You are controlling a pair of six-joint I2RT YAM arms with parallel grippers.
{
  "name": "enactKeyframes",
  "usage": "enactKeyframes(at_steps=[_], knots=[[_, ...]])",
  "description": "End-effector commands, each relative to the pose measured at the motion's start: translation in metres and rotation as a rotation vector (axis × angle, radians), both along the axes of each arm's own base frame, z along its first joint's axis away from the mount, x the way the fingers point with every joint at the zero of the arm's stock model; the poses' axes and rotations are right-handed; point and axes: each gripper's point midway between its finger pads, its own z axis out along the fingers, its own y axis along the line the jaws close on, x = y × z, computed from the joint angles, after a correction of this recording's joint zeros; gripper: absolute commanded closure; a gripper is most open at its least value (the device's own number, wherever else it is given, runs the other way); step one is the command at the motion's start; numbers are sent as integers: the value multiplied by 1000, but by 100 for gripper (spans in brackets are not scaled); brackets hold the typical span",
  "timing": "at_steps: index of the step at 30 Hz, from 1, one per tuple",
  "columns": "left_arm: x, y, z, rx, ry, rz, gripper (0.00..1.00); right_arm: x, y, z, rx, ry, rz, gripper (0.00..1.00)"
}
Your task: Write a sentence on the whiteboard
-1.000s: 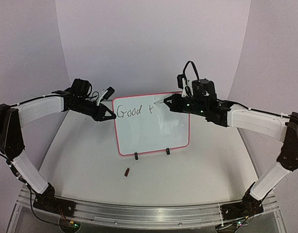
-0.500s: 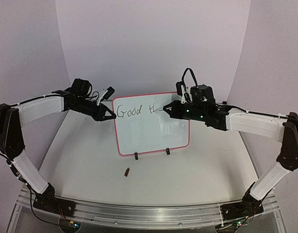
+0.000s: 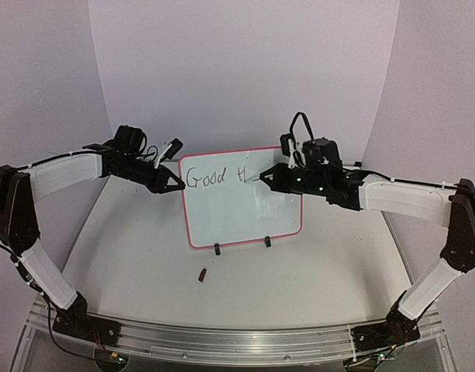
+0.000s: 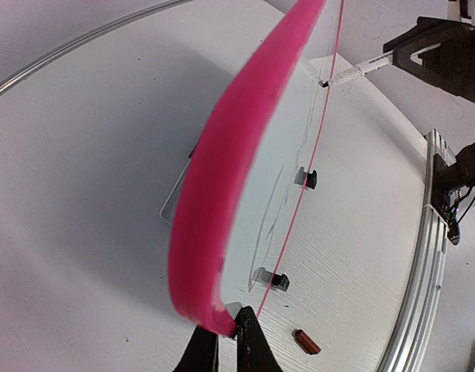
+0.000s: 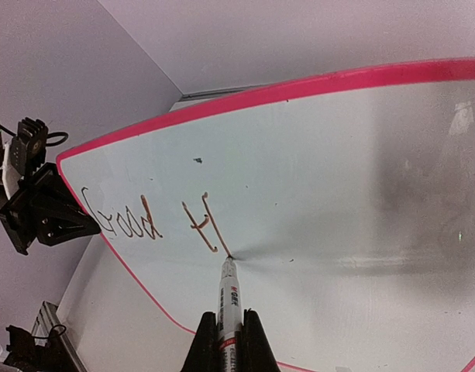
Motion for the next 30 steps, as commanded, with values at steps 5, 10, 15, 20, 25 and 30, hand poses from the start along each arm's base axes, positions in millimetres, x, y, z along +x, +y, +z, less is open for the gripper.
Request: enactKeyframes(at_steps=[5,10,15,20,25,30], knots=[[9,4,-8,64,-29,20,100,9,-4,37,77,-89,-48,100],[9,4,-8,65,-31,19,100,10,-9,39,73,-99,-74,100],[9,4,-8,64,-31,20,100,9,-17,40,70,-110,-102,100],[9,4,-9,64,-27,20,100,8,-20,42,71,-115,-110,100],[9,4,-9,64,-28,20,100,7,-16,34,68,-96,-92,100],[9,4,-8,64,-29,20,100,5,-11,22,61,-60,-68,100]])
